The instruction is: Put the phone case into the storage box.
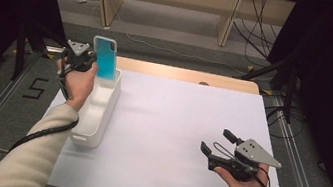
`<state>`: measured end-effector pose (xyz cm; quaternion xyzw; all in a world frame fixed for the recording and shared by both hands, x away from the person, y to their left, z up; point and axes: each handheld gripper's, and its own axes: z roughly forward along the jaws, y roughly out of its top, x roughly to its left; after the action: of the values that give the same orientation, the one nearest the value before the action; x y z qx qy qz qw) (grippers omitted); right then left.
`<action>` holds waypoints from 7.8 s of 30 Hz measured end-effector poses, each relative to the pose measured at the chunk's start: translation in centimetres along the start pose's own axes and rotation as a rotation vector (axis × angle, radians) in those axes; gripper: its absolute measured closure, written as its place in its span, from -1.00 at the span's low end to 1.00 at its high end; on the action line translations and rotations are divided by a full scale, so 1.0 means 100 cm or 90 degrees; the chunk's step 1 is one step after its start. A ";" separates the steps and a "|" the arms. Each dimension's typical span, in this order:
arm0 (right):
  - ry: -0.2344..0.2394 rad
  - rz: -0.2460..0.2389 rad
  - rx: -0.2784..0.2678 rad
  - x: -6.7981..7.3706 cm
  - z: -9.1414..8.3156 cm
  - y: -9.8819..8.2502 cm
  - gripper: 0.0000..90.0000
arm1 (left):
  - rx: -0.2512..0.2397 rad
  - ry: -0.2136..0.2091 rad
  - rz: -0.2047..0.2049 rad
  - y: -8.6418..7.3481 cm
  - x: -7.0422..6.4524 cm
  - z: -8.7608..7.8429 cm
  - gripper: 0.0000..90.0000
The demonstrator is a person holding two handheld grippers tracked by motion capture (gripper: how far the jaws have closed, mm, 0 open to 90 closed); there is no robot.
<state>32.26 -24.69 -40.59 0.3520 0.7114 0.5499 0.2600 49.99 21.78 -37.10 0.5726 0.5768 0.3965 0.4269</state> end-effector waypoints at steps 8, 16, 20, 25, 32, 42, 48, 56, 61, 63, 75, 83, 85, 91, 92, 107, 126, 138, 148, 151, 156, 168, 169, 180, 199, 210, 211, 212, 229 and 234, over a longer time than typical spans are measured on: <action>0.001 -0.001 0.001 0.000 -0.001 0.000 -0.65 | 0.004 0.004 -0.003 -0.001 0.001 0.003 0.96; 0.003 0.003 -0.001 0.000 0.000 0.000 -0.65 | 0.006 0.005 0.000 -0.001 -0.001 0.007 0.96; 0.000 0.002 0.002 0.000 0.000 0.000 -0.65 | 0.009 0.008 0.003 -0.001 -0.001 0.009 0.96; 0.000 0.002 0.002 0.000 0.000 0.000 -0.65 | 0.013 0.010 0.002 -0.002 -0.001 0.012 0.96; 0.002 0.001 0.000 0.000 0.000 -0.001 -0.65 | 0.015 0.010 0.003 -0.001 -0.001 0.014 0.96; 0.009 0.001 0.003 0.001 -0.001 -0.001 -0.64 | 0.021 0.013 0.006 -0.002 0.000 0.018 0.96; 0.004 0.005 -0.001 0.001 0.000 -0.001 -0.64 | 0.023 0.014 0.008 -0.002 0.000 0.019 0.96; 0.010 0.001 0.008 0.001 0.000 -0.002 -0.64 | 0.030 0.018 0.005 -0.003 0.000 0.022 0.96; 0.013 0.006 -0.003 0.002 0.002 -0.003 -0.64 | 0.030 0.019 0.003 -0.003 0.001 0.024 0.96; 0.013 0.006 -0.002 0.002 0.002 -0.003 -0.64 | 0.030 0.021 0.003 -0.003 0.001 0.024 0.96; 0.014 0.007 -0.005 0.002 0.002 -0.003 -0.64 | 0.034 0.025 0.002 -0.004 0.002 0.028 0.96; 0.011 0.002 0.001 0.001 0.001 -0.003 -0.64 | 0.036 0.028 0.001 -0.004 0.002 0.030 0.96; 0.010 0.002 0.001 0.001 0.002 -0.003 -0.65 | 0.038 0.028 0.001 -0.004 0.002 0.031 0.96; 0.007 0.000 0.002 0.001 0.001 -0.003 -0.65 | 0.042 0.028 0.002 -0.005 0.001 0.033 0.96; 0.006 0.000 0.003 0.001 0.001 -0.003 -0.65 | 0.044 0.028 0.002 -0.005 0.001 0.033 0.96; 0.005 0.000 0.002 0.001 0.002 -0.003 -0.65 | 0.055 0.035 0.005 -0.008 0.000 0.038 0.96; 0.011 0.001 0.011 0.002 0.003 -0.004 -0.65 | 0.063 0.038 0.006 -0.009 -0.001 0.042 0.96; 0.012 0.002 0.011 0.002 0.002 -0.004 -0.65 | 0.074 0.038 0.009 -0.012 -0.004 0.046 0.96; 0.012 0.001 0.011 0.002 0.003 -0.004 -0.65 | 0.080 0.038 0.007 -0.013 -0.005 0.049 0.96; 0.013 0.007 0.017 0.003 0.002 -0.004 -0.65 | 0.082 0.038 0.007 -0.014 -0.005 0.049 0.96; 0.012 0.002 0.012 0.002 0.003 -0.004 -0.65 | 0.083 0.039 0.006 -0.014 -0.005 0.050 0.96; 0.013 0.003 0.015 0.002 0.003 -0.005 -0.65 | 0.088 0.041 0.007 -0.016 -0.004 0.052 0.96; 0.013 0.003 0.015 0.002 0.003 -0.005 -0.65 | 0.088 0.041 0.007 -0.016 -0.004 0.052 0.96; 0.020 0.008 0.011 0.003 0.004 -0.006 -0.65 | 0.097 0.044 0.008 -0.019 -0.003 0.053 0.96; 0.019 0.003 0.012 0.003 0.004 -0.006 -0.65 | 0.112 0.044 0.006 -0.024 -0.001 0.057 0.96; 0.014 0.004 0.014 0.003 0.004 -0.006 -0.65 | 0.121 0.047 0.008 -0.028 0.000 0.059 0.96; 0.015 0.005 0.016 0.003 0.004 -0.007 -0.65 | 0.124 0.047 0.007 -0.029 0.001 0.059 0.96; 0.016 0.005 0.016 0.003 0.004 -0.007 -0.65 | 0.125 0.047 0.007 -0.029 0.001 0.059 0.95; 0.019 0.009 0.026 0.003 0.004 -0.006 -0.65 | 0.135 0.043 0.010 -0.033 -0.002 0.061 0.95; 0.018 0.004 0.024 0.003 0.004 -0.007 -0.65 | 0.135 0.043 0.011 -0.033 -0.002 0.061 0.95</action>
<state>32.25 -24.32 -41.35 0.3509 0.7243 0.5423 0.2414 54.74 21.29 -42.17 0.6058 0.6248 0.3556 0.3408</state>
